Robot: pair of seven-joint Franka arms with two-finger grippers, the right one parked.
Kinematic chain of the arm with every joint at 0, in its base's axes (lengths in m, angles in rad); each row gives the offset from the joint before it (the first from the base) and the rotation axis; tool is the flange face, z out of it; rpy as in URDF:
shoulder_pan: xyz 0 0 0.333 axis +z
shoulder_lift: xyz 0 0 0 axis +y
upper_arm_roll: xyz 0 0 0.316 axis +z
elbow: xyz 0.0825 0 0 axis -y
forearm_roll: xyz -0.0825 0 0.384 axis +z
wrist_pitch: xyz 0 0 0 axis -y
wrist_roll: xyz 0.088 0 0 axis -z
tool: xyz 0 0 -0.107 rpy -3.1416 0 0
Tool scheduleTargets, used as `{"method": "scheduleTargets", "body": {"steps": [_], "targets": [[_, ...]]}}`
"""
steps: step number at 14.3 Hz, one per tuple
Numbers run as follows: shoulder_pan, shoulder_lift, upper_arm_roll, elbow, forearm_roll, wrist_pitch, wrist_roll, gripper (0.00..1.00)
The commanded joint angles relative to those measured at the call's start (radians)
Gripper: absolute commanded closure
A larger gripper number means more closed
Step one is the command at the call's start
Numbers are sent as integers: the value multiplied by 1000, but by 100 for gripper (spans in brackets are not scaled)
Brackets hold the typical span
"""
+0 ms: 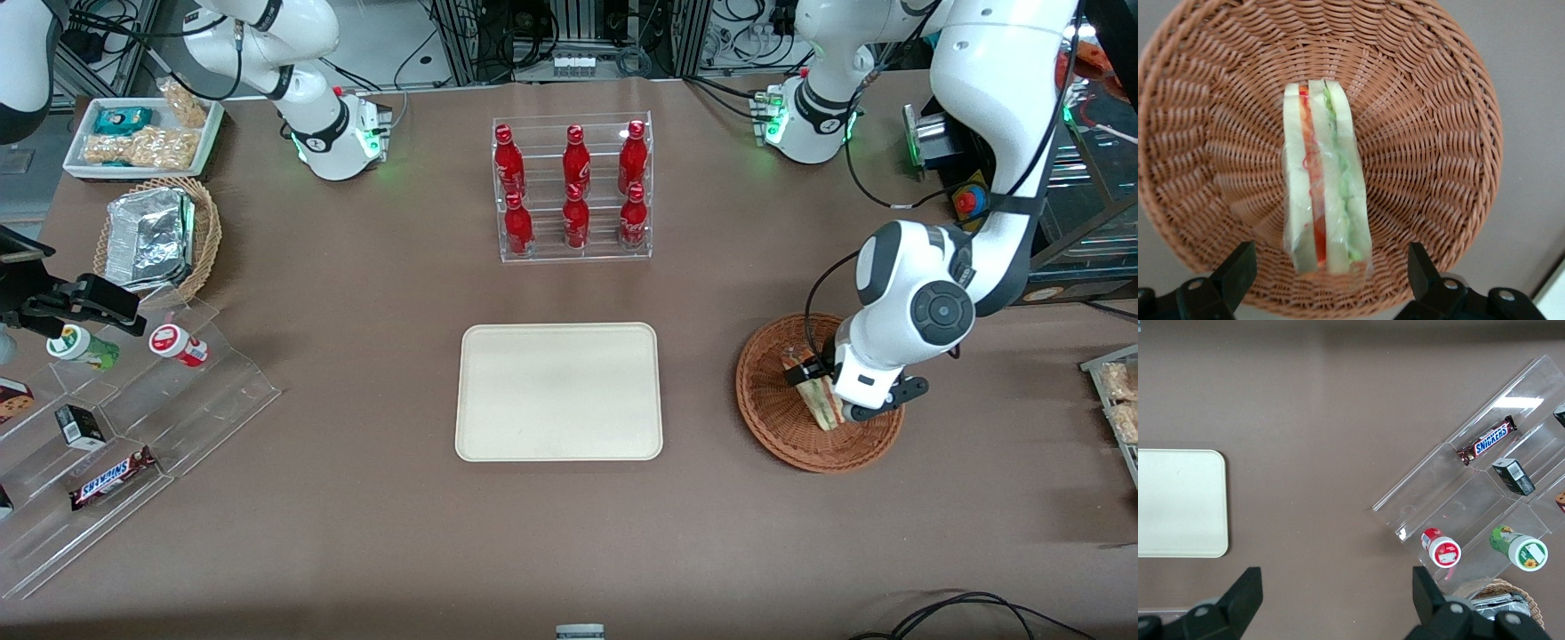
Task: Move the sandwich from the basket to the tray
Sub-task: 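Close the left gripper on the sandwich and lift it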
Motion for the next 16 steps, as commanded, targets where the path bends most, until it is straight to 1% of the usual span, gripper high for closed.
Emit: {"method": "scheduleTargets", "body": {"steps": [1, 2, 3, 4, 5, 6, 7, 8, 10, 14, 16], "targets": [[7, 32, 2, -5, 10, 26, -13, 0], [8, 44, 2, -2, 10, 29, -13, 0], [8, 52, 2, -1, 10, 37, -14, 7], [17, 54, 2, 10, 12, 26, -14, 33], [19, 61, 2, 25, 10, 14, -14, 54], [22, 60, 2, 35, 10, -7, -13, 65], [25, 54, 3, 41, 10, -36, -5, 87], [28, 52, 9, 45, 12, -46, 12, 92], [26, 44, 11, 50, 21, -52, 42, 95], [2, -24, -4, 78, 23, -168, 44, 96], [-58, -51, -9, 113, 24, -246, 71, 94]]}}
